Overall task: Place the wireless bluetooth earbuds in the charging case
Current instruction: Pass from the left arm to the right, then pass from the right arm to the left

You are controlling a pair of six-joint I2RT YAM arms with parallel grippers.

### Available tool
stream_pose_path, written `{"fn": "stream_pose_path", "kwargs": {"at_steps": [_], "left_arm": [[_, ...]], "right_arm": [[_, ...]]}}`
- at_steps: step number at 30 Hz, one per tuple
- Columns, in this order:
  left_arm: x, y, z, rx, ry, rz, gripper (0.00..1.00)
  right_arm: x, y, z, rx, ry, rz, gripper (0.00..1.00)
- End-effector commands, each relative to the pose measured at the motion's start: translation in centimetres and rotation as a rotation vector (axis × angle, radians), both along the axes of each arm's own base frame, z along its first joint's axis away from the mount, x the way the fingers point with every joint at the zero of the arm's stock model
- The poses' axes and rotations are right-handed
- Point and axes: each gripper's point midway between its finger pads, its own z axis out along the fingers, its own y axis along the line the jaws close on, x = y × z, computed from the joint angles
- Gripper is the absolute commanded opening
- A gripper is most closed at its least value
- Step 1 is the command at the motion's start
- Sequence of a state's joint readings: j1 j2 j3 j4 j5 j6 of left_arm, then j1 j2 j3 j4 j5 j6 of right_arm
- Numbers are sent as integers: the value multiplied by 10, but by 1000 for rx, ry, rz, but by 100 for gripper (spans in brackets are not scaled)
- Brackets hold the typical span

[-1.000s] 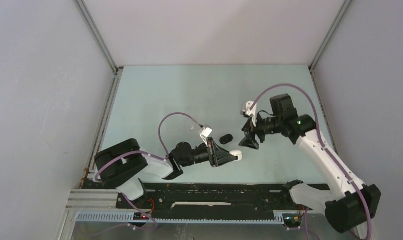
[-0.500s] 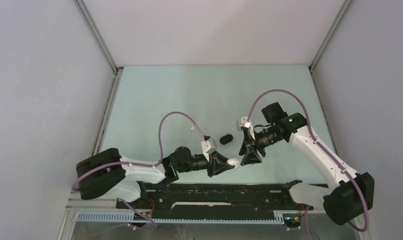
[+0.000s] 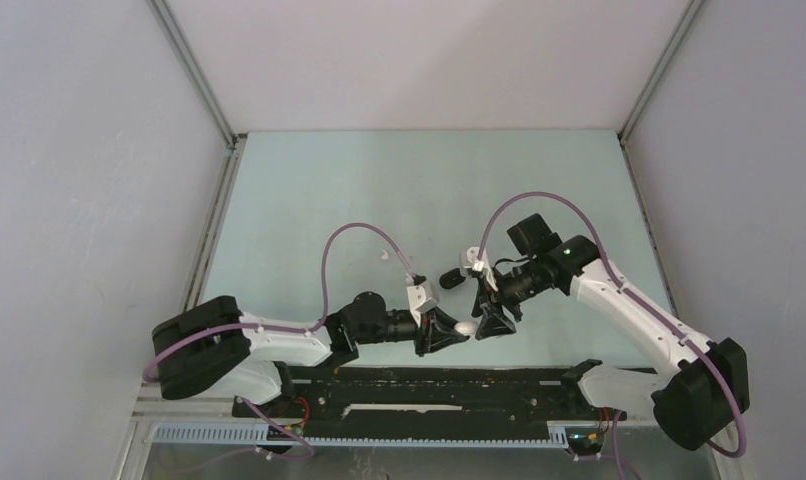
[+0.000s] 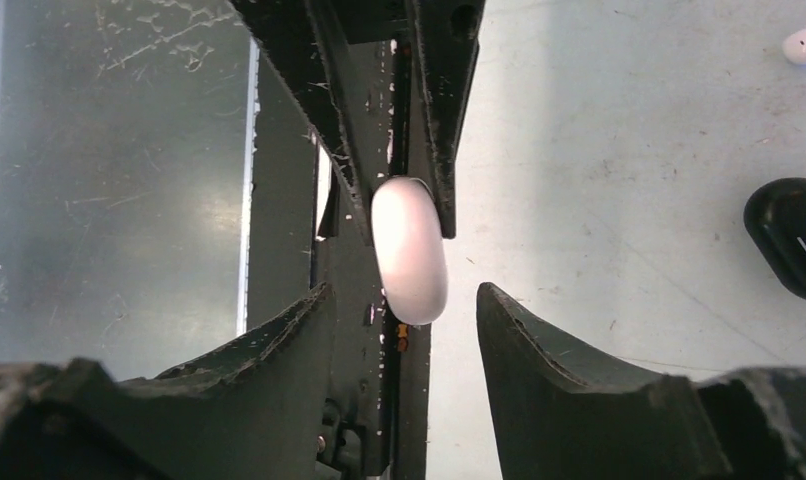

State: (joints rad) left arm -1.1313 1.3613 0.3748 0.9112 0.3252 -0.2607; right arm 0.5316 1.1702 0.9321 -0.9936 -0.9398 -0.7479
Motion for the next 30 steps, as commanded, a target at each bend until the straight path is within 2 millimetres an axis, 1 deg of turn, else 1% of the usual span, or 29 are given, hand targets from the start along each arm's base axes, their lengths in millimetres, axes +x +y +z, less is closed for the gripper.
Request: {"fn": "stream_pose_path", "kwargs": {"at_steps": [1, 6, 12, 13, 14, 16, 17, 18, 22, 26, 30], "left_arm": [[-2, -9, 30, -87, -62, -37, 9], [0, -7, 35, -110, -73, -17, 11], [2, -8, 39, -125, -77, -11, 13], [2, -8, 38, -125, -76, -9, 15], [3, -8, 37, -124, -77, -5, 19], [5, -8, 33, -112, -76, 8, 31], [6, -7, 29, -105, -76, 13, 37], [6, -7, 26, -97, -81, 16, 41], [7, -5, 15, -91, -72, 29, 47], [5, -8, 14, -112, -56, 13, 48], [4, -11, 13, -127, -44, 7, 47]], "right_arm": [[9, 6, -2, 3, -54, -14, 57], [6, 9, -6, -12, -44, 8, 49], [4, 9, -8, -14, -34, 17, 34], [3, 9, -8, -15, -31, 18, 31], [3, 9, -8, -15, -32, 18, 28], [4, 8, -7, -13, -41, 17, 23], [5, 8, -6, -12, -49, 14, 22], [6, 8, -5, -12, -56, 9, 21], [10, 7, -2, -5, -81, -8, 19], [11, 7, -3, -8, -79, -15, 19], [11, 7, -2, -7, -79, -18, 19]]}}
